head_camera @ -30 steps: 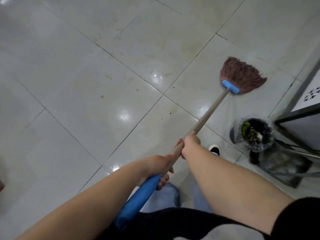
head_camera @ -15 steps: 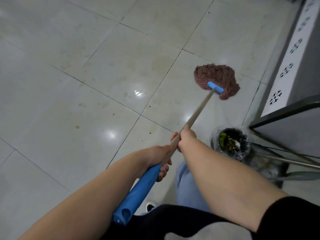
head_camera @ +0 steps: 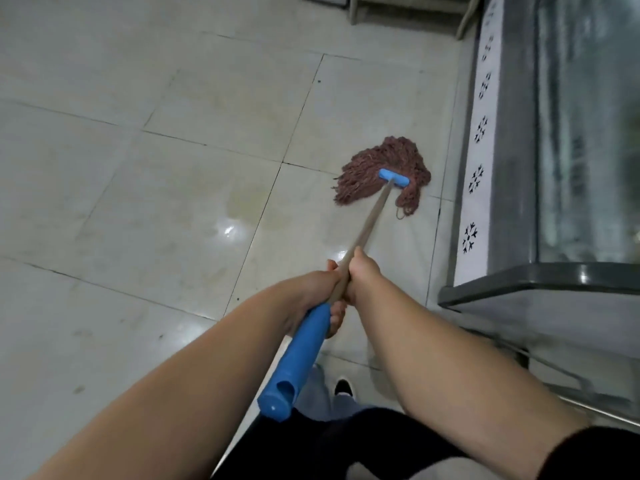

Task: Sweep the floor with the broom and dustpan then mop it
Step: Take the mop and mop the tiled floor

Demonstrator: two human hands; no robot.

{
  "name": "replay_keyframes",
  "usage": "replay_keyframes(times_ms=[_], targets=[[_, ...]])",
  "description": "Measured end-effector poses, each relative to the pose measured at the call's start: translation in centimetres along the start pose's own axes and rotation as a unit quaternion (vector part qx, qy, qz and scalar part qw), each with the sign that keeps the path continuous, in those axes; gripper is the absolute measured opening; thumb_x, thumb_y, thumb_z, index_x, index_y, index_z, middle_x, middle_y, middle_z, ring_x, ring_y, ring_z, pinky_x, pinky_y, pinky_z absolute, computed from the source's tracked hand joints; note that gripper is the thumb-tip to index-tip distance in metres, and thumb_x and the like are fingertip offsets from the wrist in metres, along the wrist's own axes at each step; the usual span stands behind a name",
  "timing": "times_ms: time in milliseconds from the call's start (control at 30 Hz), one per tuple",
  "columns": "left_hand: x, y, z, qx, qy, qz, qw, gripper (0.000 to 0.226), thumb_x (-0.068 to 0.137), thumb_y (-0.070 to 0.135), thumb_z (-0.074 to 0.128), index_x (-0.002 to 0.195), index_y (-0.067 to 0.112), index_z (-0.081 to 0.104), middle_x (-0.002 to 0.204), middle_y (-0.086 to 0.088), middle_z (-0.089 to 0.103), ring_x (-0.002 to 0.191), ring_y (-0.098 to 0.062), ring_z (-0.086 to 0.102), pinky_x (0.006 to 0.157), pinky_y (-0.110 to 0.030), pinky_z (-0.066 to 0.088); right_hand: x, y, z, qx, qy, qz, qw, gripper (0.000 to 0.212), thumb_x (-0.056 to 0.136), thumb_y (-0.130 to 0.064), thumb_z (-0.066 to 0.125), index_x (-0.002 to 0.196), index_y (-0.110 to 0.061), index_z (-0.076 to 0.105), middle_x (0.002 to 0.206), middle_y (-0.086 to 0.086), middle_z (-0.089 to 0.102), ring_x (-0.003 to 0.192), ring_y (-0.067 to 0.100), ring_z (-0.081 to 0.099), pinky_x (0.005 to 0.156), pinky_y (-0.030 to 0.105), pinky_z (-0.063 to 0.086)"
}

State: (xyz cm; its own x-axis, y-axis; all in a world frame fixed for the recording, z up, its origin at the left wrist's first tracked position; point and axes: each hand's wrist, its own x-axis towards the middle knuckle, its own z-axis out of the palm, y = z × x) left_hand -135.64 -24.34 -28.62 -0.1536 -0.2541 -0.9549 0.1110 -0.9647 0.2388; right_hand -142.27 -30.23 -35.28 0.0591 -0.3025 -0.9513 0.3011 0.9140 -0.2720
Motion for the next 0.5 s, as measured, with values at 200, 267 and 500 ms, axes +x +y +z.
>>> replay_keyframes(times_ms=[200, 267, 500], targets=[[2.8, 10.7, 0.7, -0.021, -0.015, 0.009, 1.0, 0.055, 0.096, 0.054, 0.033, 0.067, 0.009, 0.045, 0.035, 0.0, 0.039, 0.024, -0.009, 0.036, 0.03, -0.012, 0.034, 2.0, -9.5, 3.2, -0.023, -0.002, -0.066, 0.998, 0.042, 0.101, -0.039, 0.034, 0.123, -0.006, 0.048, 0.072, 0.013, 0.06, 0.062, 0.021, 0.058, 0.066, 0.036, 0.048], [3.6, 14.9, 0.6, -0.032, -0.023, 0.019, 0.999, 0.049, 0.098, 0.044, 0.036, 0.065, 0.009, 0.045, 0.034, 0.0, 0.039, 0.023, -0.008, 0.035, 0.029, -0.011, 0.034, 2.7, -12.9, 4.8, -0.065, 0.024, -0.106, 0.992, 0.044, 0.1, -0.038, 0.036, 0.122, -0.003, 0.052, 0.093, 0.014, 0.063, 0.082, 0.026, 0.06, 0.077, 0.036, 0.048], [5.5, 26.9, 2.3, -0.059, -0.062, 0.048, 0.995, 0.042, 0.098, 0.03, 0.038, 0.061, 0.01, 0.043, 0.056, 0.0, 0.036, 0.024, -0.008, 0.033, 0.031, -0.008, 0.031, 3.4, -24.2, 6.6, -0.13, 0.058, -0.12, 0.983, 0.043, 0.102, -0.037, 0.032, 0.066, -0.013, 0.035, 0.024, -0.002, 0.039, 0.017, 0.008, 0.036, 0.024, 0.006, 0.021]])
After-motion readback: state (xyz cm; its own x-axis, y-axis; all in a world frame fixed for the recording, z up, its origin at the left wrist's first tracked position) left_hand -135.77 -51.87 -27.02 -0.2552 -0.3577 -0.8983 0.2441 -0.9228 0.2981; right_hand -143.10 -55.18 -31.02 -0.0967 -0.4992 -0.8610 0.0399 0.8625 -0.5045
